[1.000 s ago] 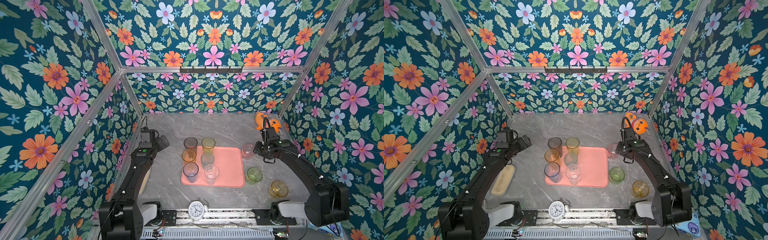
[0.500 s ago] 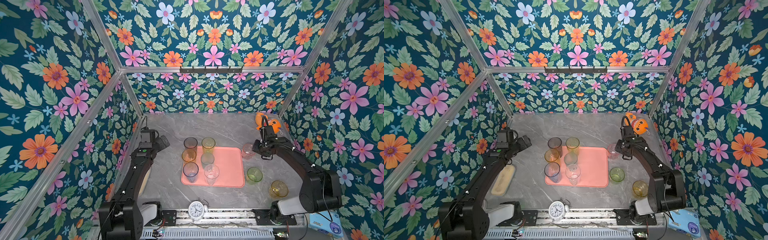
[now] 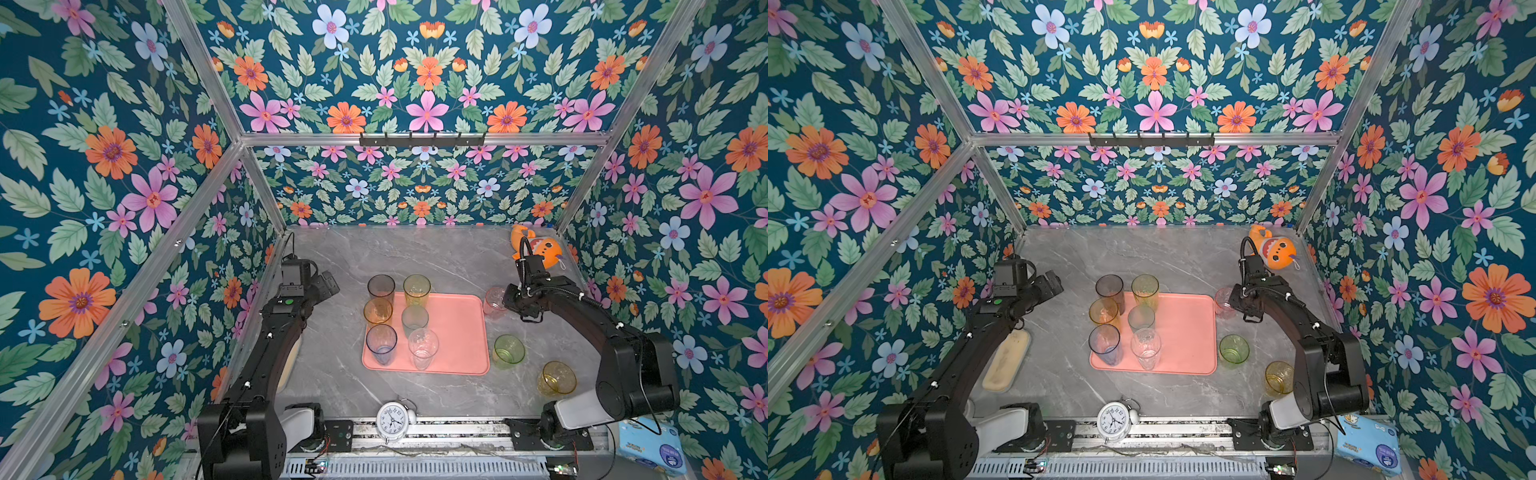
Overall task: Place the glasses into the tray
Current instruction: Pick up the glass from the middle-right of the table.
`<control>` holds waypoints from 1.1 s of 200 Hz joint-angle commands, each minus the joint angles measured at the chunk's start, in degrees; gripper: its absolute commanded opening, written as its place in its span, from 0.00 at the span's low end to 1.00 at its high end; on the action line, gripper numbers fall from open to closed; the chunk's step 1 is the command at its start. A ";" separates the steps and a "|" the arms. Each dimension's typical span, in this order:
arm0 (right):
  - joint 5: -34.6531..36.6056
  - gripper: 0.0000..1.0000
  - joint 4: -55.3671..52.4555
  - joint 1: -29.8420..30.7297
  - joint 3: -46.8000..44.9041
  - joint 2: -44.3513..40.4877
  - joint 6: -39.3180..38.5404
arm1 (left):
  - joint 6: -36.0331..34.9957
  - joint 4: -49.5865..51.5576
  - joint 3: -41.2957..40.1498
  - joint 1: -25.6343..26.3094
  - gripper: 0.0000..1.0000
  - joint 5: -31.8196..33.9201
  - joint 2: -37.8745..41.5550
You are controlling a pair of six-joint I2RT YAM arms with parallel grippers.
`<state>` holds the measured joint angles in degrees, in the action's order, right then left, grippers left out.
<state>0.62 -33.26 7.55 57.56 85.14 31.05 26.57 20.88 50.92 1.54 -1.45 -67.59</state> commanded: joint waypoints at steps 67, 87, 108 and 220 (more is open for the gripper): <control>2.17 0.01 -1.91 0.06 1.31 -3.38 -1.50 | -0.64 0.10 -0.31 0.04 0.99 -0.63 0.49; 1.55 0.00 -2.80 0.01 2.09 -5.41 -2.26 | -0.64 -0.10 -0.29 0.00 0.99 -0.85 0.44; 0.65 0.00 -4.47 0.04 3.58 -7.02 -2.54 | -0.55 -0.11 -0.29 0.00 0.99 -0.92 0.36; -0.81 0.00 -12.89 10.81 15.85 -2.04 -4.59 | -0.20 -0.10 -0.38 -0.04 0.98 -1.36 0.53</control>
<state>-1.28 -44.29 16.14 71.99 81.67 26.81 26.59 21.02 50.81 1.54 -2.85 -67.29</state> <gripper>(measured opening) 0.062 0.983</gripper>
